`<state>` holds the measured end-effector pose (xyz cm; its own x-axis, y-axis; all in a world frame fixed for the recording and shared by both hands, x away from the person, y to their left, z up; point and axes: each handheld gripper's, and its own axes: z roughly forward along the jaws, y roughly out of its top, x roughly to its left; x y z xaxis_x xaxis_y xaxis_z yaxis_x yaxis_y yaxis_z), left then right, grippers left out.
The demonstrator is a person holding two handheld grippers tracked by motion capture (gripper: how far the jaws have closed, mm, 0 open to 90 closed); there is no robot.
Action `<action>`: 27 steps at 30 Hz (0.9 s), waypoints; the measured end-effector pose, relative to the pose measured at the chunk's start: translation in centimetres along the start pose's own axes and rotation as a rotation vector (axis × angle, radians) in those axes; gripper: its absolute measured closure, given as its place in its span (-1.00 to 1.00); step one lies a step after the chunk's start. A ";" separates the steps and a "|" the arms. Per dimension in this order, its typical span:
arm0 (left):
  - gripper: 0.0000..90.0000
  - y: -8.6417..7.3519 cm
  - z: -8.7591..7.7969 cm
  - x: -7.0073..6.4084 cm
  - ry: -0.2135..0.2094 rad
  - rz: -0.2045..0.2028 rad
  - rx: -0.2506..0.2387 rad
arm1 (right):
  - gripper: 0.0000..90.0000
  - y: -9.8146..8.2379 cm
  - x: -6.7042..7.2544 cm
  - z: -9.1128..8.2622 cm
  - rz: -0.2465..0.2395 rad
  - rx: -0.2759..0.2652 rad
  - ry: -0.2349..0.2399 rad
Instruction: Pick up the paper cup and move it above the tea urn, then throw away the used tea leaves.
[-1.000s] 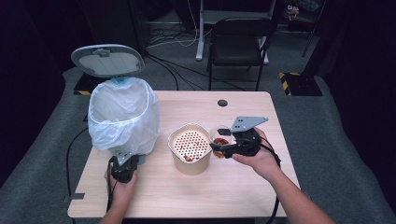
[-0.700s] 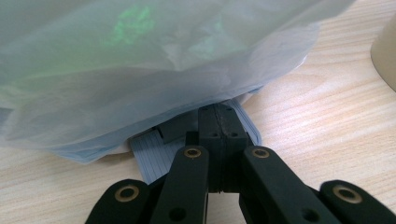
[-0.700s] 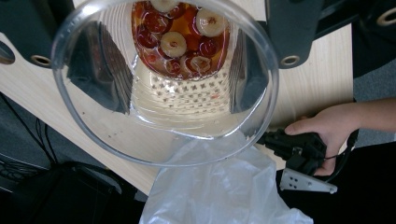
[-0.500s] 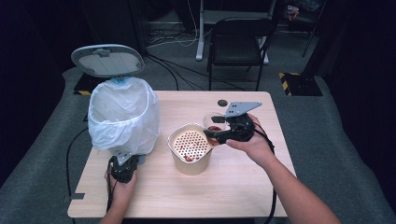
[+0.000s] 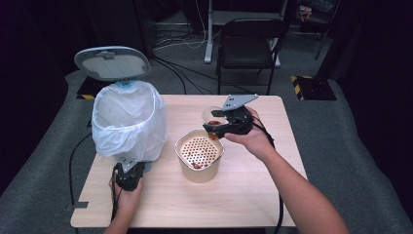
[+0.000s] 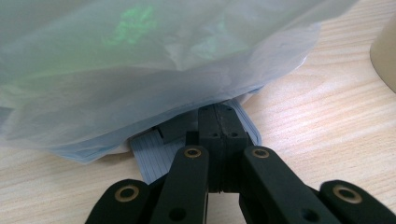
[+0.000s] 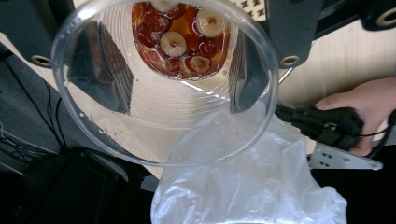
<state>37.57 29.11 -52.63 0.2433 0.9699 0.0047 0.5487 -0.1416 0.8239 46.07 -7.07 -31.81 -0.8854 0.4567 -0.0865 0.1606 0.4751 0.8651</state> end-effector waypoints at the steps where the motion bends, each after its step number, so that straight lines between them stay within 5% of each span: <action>1: 1.00 0.0 0.0 0.0 0.000 0.000 0.000 | -0.12 0.0 -0.1 0.3 -0.005 -0.001 -0.004; 9: 1.00 0.0 0.0 0.0 -0.001 -0.001 0.000 | -0.12 0.0 -1.0 2.4 -0.106 0.006 -0.037; 27: 1.00 0.0 0.1 0.0 0.000 -0.002 -0.008 | -0.12 -0.1 -2.1 3.3 -0.193 -0.002 -0.035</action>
<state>37.60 29.13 -52.68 0.2423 0.9702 0.0035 0.5428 -0.1385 0.8284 49.38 -5.59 -33.32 -0.8841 0.3827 -0.2682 -0.0122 0.5549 0.8318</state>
